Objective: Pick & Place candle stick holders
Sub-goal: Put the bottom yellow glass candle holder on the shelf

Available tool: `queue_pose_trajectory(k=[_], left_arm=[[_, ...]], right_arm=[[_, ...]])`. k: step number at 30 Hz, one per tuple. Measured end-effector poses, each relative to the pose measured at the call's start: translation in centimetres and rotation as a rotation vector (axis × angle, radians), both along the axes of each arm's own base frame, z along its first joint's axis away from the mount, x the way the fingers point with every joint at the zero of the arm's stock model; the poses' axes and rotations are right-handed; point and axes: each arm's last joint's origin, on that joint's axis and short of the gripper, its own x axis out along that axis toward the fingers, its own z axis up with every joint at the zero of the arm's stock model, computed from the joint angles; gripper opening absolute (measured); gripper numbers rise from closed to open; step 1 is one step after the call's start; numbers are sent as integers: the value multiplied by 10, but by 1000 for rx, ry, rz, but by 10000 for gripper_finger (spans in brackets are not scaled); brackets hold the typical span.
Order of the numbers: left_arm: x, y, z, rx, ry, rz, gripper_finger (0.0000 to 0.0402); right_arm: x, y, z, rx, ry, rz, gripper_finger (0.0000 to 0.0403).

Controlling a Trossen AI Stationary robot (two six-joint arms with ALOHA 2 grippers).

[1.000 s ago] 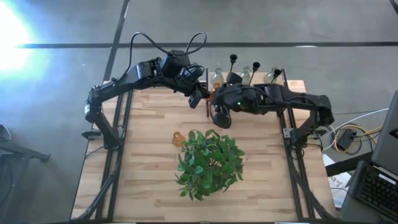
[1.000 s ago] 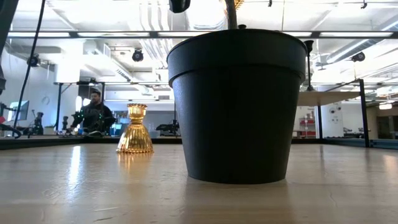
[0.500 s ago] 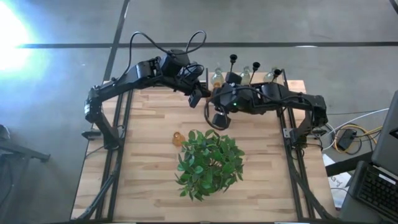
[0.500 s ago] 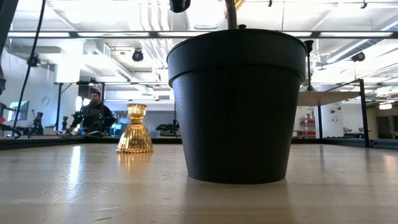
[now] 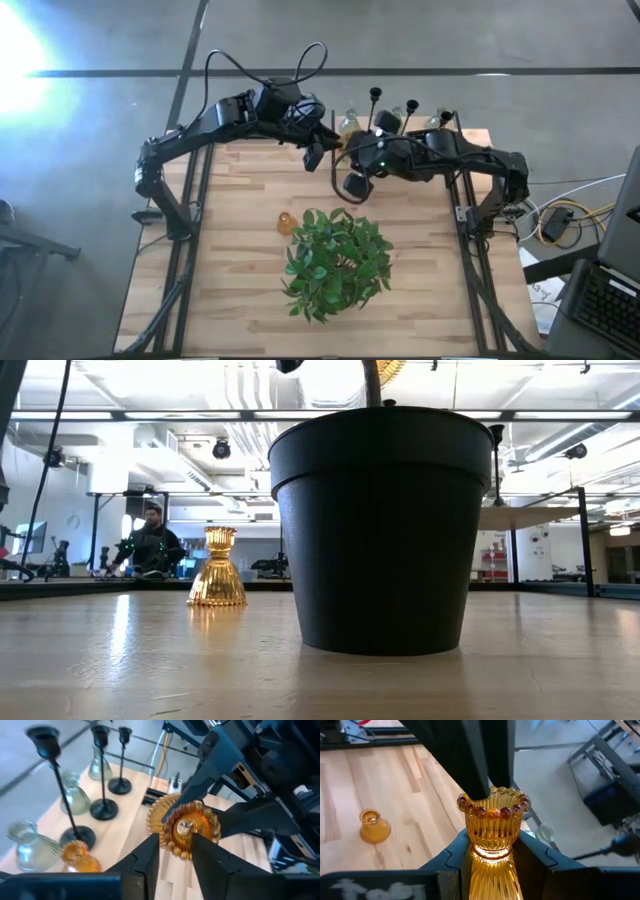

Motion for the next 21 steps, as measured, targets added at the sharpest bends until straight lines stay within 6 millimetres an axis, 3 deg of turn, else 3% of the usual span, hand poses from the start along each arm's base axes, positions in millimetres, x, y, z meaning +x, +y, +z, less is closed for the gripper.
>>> queue_pose_trajectory(k=[6,12,21], left_arm=[[-1,1,-4,10,39,16,177],[-3,8,-6,50,63,69,238],[-11,21,-21,127,100,178,254]], right_arm=[[-18,-2,10,20,-48,-70,104],[-49,-2,17,51,-50,-180,104],[-96,10,5,63,-108,-290,103]])
